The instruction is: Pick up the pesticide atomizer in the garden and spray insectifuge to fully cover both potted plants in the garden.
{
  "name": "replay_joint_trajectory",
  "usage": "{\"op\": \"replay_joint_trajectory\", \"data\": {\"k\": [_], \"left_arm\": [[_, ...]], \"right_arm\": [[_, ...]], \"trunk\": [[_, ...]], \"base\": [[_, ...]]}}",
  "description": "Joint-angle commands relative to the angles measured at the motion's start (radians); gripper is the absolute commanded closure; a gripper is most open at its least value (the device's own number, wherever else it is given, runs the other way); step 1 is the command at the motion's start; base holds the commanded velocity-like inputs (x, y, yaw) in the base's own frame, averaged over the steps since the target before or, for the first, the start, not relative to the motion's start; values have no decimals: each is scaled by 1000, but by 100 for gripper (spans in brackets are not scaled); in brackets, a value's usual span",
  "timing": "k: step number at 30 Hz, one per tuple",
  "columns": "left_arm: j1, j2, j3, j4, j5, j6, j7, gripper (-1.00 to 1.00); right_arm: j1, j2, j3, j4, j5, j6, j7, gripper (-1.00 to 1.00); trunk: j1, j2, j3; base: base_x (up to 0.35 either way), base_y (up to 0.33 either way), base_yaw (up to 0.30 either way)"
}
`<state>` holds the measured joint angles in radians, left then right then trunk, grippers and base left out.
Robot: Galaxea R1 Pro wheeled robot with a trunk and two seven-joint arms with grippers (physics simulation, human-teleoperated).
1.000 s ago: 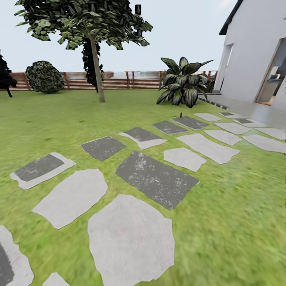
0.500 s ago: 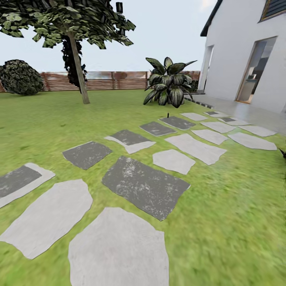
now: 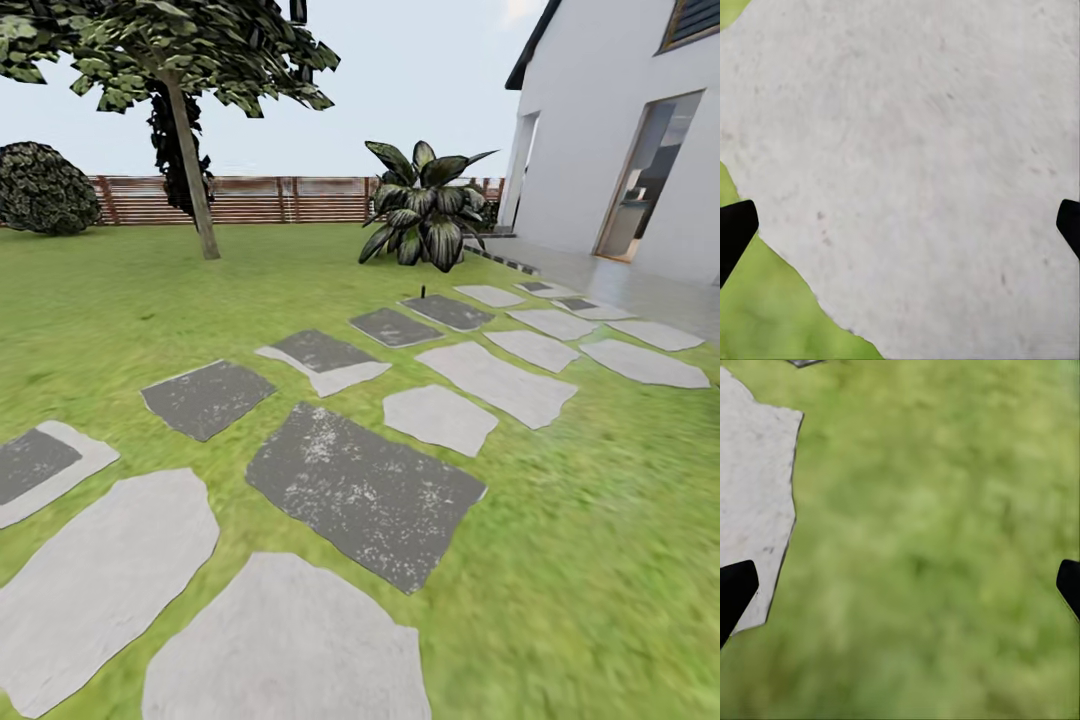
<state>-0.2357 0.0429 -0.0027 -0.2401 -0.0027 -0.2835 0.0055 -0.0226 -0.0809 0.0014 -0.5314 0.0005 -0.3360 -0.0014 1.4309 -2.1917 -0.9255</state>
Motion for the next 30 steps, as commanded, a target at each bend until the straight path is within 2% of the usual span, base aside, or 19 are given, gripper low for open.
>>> {"op": "replay_joint_trajectory", "data": {"k": [1, 30], "left_arm": [[-1, 0, 0, 1, 0, -3, 1, -100], [-1, 0, 1, 1, 0, -3, 0, -100]], "right_arm": [[0, 0, 0, 1, 0, -3, 0, -100], [0, 0, 0, 1, 0, -3, 0, -100]], "trunk": [[0, 0, -1], [0, 0, -1]], "base": [[340, 0, 0], [340, 0, 0]]}}
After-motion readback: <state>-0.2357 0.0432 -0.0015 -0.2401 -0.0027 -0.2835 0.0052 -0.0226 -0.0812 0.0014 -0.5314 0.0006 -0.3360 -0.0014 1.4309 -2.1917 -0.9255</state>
